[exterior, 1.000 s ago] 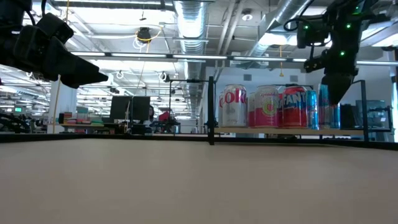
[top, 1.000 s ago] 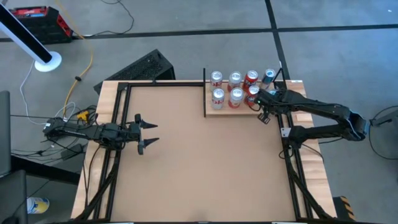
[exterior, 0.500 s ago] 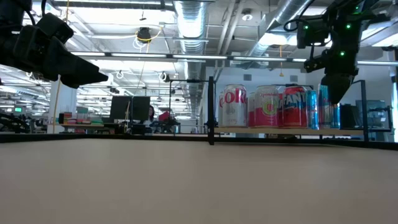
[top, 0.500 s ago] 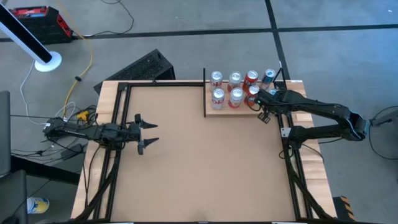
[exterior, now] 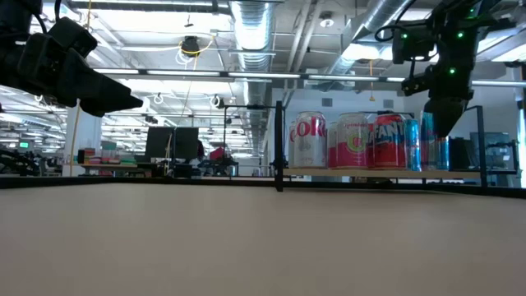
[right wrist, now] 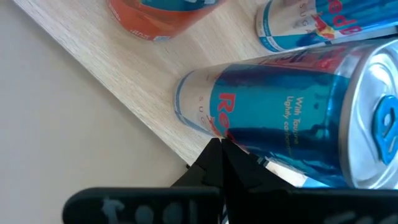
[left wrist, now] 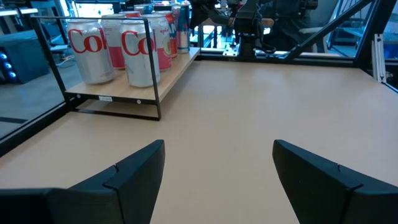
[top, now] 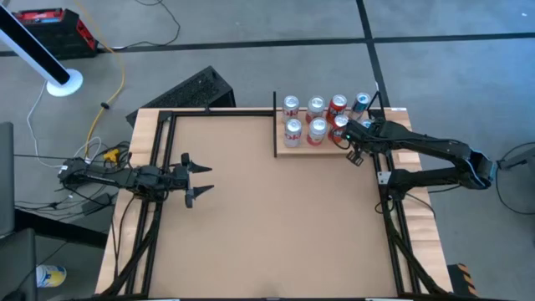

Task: Place canned beverage on shelf
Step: Put the blue soda can on the shelf

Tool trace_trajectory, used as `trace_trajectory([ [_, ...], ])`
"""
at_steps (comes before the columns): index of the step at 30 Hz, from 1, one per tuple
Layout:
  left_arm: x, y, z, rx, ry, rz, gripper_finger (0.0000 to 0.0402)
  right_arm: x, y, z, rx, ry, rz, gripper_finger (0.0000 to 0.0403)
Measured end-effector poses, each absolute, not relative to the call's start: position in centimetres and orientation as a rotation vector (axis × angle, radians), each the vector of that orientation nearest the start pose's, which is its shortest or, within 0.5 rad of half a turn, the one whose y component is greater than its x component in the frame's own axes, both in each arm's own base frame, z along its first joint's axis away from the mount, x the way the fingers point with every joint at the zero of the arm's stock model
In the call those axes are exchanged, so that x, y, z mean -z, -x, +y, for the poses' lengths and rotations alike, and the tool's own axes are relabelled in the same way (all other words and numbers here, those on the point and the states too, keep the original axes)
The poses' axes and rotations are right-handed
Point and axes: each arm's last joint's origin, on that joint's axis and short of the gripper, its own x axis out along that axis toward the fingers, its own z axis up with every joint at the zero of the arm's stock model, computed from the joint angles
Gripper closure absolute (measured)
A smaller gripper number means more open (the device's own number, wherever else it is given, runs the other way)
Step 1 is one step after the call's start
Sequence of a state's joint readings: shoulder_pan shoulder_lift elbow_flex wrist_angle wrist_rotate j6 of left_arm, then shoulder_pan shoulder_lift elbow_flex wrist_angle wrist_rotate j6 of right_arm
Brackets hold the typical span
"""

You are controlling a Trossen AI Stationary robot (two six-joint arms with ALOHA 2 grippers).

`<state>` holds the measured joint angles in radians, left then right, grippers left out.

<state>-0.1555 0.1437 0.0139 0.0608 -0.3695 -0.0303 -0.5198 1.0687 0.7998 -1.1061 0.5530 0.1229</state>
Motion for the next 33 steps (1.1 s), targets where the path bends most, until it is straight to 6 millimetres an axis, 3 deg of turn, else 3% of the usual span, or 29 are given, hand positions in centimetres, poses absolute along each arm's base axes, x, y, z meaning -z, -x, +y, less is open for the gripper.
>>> trace_trajectory([
  [21,-16.26,-10.43,-0.58,-0.215,0.012,0.064,0.0118,-23.82,-13.32,-9.57,1.053,-0.034,1.362,0.0385],
  [33,-16.26,-10.43,-0.58,-0.215,0.012,0.064,0.0118,-23.61,-13.52,-9.52,0.969,-0.067,1.364,0.0385],
])
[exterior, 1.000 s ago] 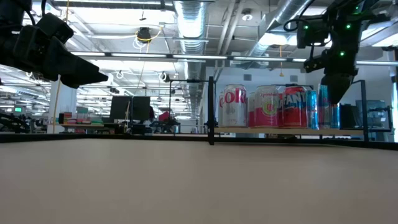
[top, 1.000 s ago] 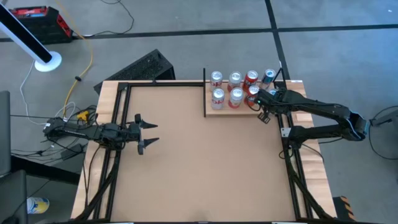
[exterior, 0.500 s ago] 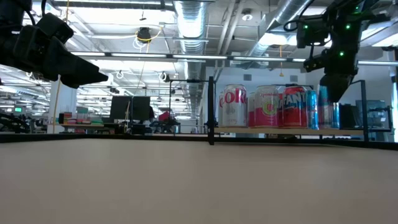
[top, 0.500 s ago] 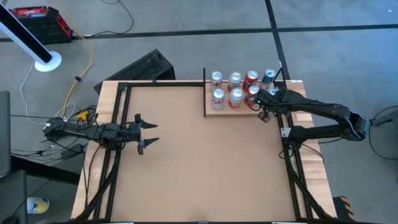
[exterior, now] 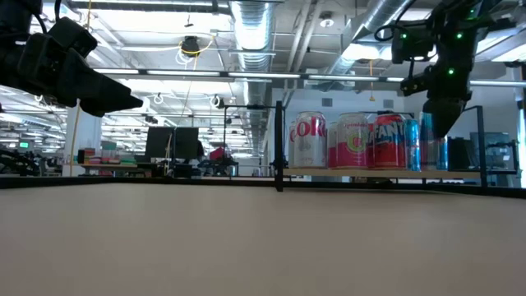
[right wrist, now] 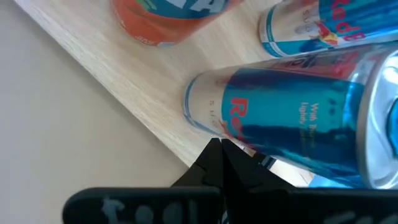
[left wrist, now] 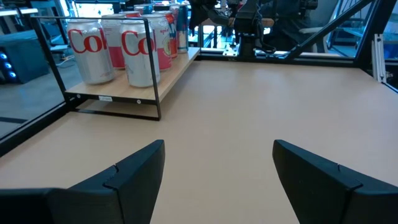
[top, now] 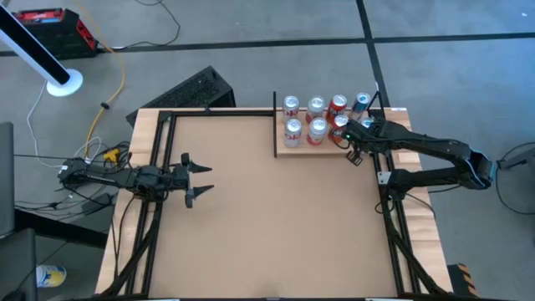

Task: Place canned beverage on shelf
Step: Put the blue soda can on the shelf

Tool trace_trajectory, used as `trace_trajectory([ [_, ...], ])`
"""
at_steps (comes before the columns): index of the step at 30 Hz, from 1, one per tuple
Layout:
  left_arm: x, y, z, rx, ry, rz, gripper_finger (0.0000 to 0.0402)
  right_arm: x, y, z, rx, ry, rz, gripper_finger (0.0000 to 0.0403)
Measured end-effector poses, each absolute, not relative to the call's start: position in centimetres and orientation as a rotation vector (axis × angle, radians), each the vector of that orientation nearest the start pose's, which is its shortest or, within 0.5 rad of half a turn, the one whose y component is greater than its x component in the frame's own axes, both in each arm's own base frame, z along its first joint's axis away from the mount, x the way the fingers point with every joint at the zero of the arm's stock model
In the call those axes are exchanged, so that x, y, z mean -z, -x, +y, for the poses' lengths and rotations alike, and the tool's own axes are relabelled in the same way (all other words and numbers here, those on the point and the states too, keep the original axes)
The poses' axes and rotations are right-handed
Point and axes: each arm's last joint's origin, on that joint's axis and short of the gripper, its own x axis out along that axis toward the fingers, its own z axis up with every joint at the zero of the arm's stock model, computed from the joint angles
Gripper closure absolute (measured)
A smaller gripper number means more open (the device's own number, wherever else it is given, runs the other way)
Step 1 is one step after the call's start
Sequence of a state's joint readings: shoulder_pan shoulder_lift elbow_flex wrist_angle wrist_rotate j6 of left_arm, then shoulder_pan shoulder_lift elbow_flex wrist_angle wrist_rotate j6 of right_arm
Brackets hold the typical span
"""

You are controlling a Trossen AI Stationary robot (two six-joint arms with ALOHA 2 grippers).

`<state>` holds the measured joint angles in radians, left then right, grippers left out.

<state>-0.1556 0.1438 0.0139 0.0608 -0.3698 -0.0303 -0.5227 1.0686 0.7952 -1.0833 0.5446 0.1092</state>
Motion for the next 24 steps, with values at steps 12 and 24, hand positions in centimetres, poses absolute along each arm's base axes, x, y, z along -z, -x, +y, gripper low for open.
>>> trace_trajectory([
  [12,-16.26,-10.43,-0.58,-0.215,0.012,0.063,0.0118,-23.64,-13.06,-10.14,1.022,-0.089,1.365,0.0385],
  [24,-16.26,-10.43,-0.58,-0.215,0.012,0.064,0.0118,-23.64,-13.26,-10.23,0.985,-0.102,1.349,0.0385],
])
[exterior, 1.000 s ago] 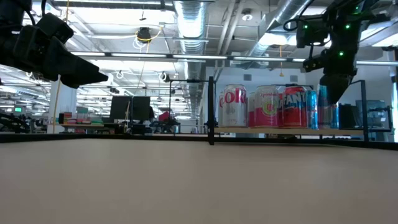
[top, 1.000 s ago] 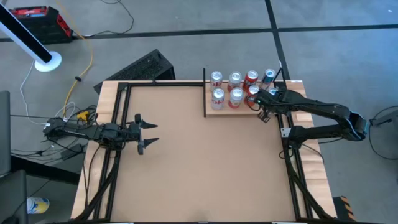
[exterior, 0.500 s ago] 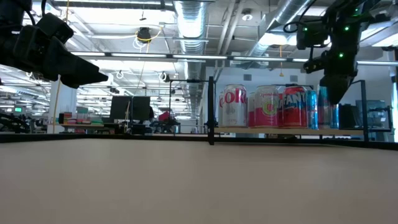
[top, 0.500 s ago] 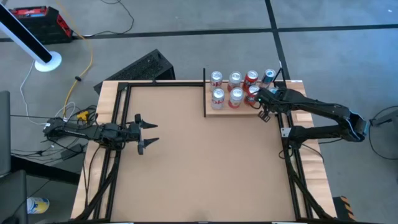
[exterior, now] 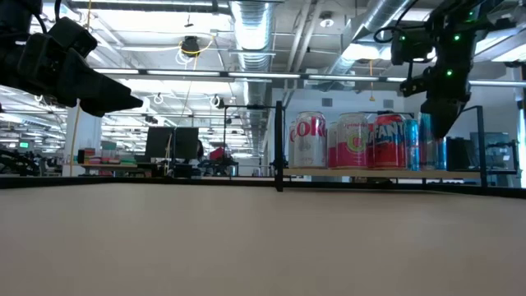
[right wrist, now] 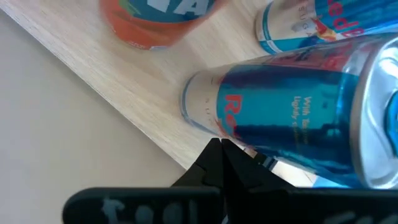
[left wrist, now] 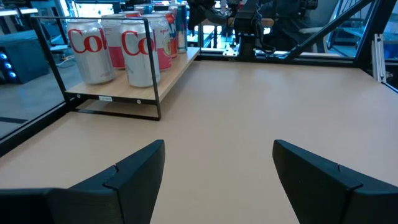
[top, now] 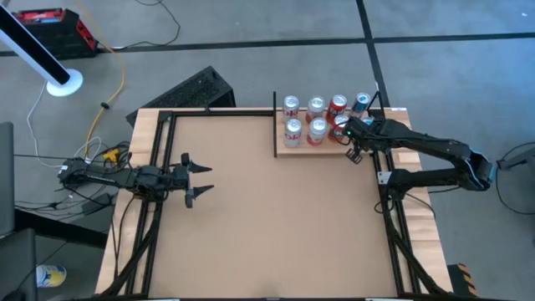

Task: Place canned beverage on shelf
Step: Put the blue soda can on the shelf

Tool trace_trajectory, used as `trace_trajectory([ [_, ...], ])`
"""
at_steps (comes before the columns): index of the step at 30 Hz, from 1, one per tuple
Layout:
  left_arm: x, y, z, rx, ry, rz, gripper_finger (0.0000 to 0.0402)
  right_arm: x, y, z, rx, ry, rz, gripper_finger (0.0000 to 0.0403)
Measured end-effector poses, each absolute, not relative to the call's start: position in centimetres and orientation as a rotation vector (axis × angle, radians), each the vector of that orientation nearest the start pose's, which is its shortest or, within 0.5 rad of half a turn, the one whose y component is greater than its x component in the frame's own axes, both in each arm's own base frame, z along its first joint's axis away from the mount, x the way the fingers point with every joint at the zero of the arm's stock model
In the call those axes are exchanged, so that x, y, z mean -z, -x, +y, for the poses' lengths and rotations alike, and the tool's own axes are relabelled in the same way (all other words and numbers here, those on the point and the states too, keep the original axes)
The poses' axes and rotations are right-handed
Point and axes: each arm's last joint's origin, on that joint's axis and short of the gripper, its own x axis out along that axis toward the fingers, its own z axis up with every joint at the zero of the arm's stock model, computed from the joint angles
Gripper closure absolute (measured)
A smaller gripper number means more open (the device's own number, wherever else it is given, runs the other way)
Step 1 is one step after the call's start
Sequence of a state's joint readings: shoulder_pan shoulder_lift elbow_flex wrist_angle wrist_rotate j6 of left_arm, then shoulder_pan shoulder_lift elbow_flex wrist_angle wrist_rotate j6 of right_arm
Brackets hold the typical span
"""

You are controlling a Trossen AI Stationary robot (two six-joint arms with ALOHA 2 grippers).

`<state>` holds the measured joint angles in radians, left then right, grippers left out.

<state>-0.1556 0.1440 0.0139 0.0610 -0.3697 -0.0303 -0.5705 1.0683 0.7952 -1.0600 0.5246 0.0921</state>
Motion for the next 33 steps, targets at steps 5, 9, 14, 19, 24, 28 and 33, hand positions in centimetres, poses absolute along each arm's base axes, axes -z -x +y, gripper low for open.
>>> trace_trajectory([
  [5,-16.26,-10.43,-0.58,-0.215,0.012,0.063,0.0118,-23.67,-13.09,-10.41,1.024,-0.098,1.349,0.0385],
  [9,-16.26,-10.43,-0.58,-0.215,0.012,0.064,0.0118,-23.7,-12.93,-10.62,1.05,-0.096,1.35,0.0385],
  [14,-16.26,-10.43,-0.58,-0.215,0.012,0.063,0.0118,-23.71,-12.9,-10.69,1.056,-0.095,1.348,0.0385],
  [19,-16.26,-10.43,-0.58,-0.215,0.012,0.064,0.0118,-23.65,-13.08,-10.58,1.001,-0.113,1.345,0.0385],
  [24,-16.26,-10.43,-0.58,-0.215,0.012,0.063,0.0118,-23.66,-13.18,-10.61,0.99,-0.12,1.335,0.0385],
  [28,-16.26,-10.43,-0.58,-0.215,0.012,0.063,0.0118,-23.78,-13.46,-10.85,1.008,-0.111,1.293,0.0385],
  [33,-16.26,-10.43,-0.58,-0.215,0.012,0.063,0.0118,-23.84,-13.57,-11.0,1.014,-0.111,1.273,0.0385],
])
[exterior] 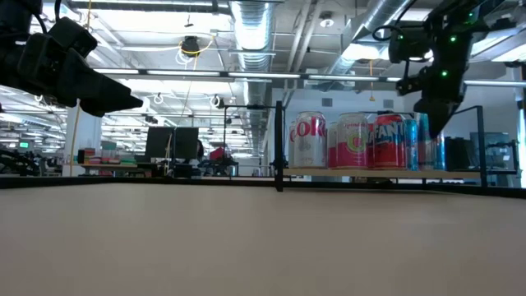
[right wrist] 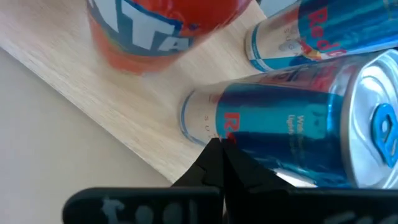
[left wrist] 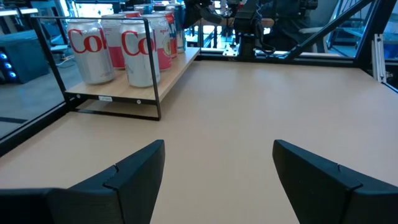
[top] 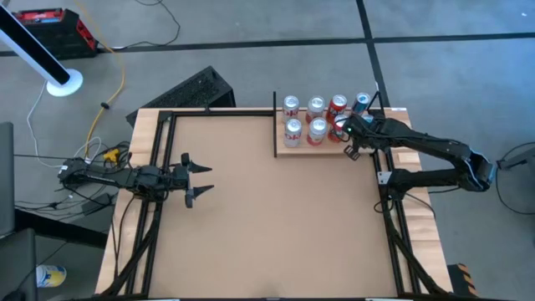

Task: Place canned beverage on shelf
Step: Put the blue soda can on the shelf, then return to Home Position

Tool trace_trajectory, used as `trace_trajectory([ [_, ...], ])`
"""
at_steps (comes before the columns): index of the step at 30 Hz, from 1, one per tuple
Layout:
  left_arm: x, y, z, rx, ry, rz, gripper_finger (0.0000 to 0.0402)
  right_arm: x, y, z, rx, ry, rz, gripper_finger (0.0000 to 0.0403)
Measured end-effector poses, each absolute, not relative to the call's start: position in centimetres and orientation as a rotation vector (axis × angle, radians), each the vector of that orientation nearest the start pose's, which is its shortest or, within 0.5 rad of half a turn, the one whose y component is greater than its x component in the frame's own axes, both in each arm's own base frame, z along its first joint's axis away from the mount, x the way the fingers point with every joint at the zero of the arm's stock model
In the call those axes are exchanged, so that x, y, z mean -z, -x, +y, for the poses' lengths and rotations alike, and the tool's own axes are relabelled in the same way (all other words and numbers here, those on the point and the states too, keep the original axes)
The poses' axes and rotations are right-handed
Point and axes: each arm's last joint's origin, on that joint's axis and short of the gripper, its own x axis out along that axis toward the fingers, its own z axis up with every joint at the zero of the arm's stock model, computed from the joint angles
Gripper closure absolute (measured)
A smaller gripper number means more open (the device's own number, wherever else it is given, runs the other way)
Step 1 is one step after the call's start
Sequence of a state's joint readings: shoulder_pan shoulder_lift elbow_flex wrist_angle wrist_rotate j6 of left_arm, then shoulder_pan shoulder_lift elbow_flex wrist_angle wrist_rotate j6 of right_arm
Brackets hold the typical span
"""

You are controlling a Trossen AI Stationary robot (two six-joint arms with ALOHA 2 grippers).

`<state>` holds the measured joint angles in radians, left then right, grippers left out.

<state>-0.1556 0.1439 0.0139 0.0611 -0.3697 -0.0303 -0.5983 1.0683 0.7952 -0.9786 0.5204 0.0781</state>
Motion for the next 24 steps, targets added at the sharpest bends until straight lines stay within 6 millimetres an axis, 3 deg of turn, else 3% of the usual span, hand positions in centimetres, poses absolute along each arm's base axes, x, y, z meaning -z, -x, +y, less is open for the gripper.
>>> trace_trajectory([
  [10,-16.3,-10.4,-0.6,-0.215,0.012,0.063,0.0118,-23.9,-14.0,-9.5,0.933,-0.094,1.287,0.0385],
  [17,-16.3,-10.4,-0.6,-0.215,0.012,0.063,0.0118,-25.3,-14.6,-7.3,0.859,-0.121,1.216,0.0382],
  [24,-16.3,-10.4,-0.6,-0.215,0.012,0.063,0.0118,-26.6,-16.5,-3.2,0.539,-0.187,0.997,0.038],
])
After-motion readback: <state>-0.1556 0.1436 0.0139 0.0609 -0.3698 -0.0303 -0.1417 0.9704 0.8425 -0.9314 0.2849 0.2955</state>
